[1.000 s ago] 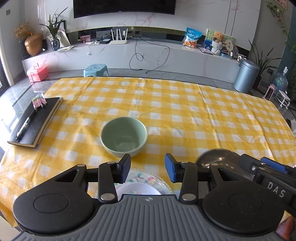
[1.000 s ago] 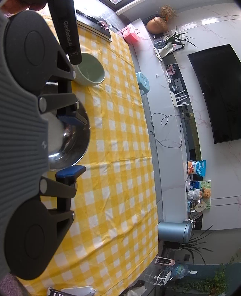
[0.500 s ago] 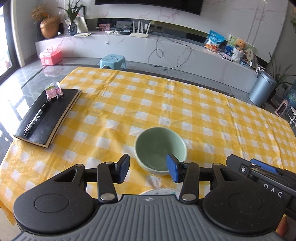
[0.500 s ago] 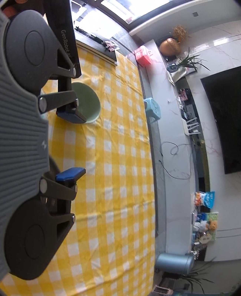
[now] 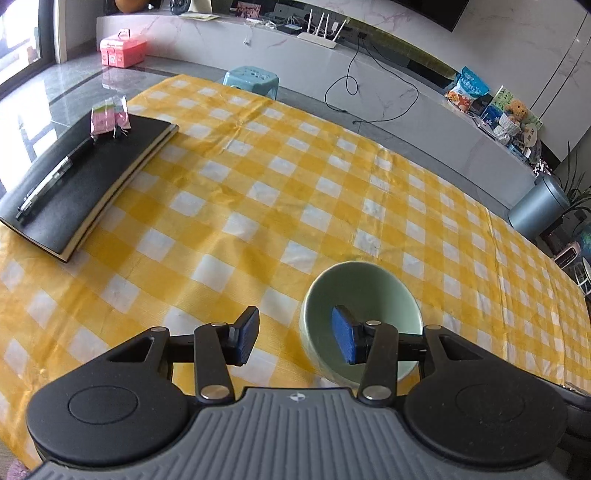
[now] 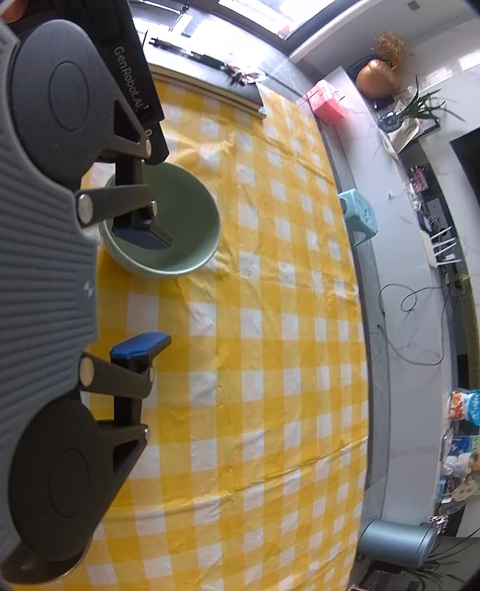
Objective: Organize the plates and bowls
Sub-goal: 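Move both grippers to the pale green bowl and close on its rim, then lift the green bowl with both grippers and carry it over the steel bowls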
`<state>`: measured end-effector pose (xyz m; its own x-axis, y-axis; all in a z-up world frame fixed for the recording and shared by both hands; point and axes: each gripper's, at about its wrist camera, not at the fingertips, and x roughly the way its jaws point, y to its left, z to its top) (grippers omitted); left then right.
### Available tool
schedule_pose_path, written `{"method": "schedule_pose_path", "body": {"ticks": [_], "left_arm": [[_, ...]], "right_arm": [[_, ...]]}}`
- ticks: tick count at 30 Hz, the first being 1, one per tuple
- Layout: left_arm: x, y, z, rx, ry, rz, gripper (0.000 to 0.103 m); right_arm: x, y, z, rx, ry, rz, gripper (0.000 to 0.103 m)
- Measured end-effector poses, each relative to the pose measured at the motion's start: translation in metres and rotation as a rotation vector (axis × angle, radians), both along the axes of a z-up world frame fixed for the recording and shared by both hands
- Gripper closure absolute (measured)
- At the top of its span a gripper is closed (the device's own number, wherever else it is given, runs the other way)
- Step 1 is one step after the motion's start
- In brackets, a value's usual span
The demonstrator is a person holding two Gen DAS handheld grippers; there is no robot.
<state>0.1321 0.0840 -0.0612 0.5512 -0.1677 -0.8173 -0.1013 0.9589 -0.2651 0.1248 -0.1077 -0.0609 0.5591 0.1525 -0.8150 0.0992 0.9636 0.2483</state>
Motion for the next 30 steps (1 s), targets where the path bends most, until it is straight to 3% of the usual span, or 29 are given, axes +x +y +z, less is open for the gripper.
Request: {"method": "schedule_pose_path", "body": {"ticks": [5, 8, 20, 30], "left_arm": [[0.009, -0.002, -0.016, -0.033, 0.047, 0.003, 0.053], [0.012, -0.003, -0.021, -0.027, 0.058, 0.004, 0.06], [0.021, -0.012, -0.033, -0.021, 0.078, -0.014, 0.092], [0.018, -0.014, -0.029, -0.014, 0.075, -0.014, 0.093]], "right_arm": [[0.004, -0.004, -0.016, 0.061, 0.063, -0.048, 0.061], [0.005, -0.002, -0.021, 0.068, 0.067, -0.062, 0.063], [0.018, 0.004, -0.032, 0.122, 0.08, -0.052, 0.089], [0.016, 0.005, -0.031, 0.134, 0.079, -0.054, 0.094]]}}
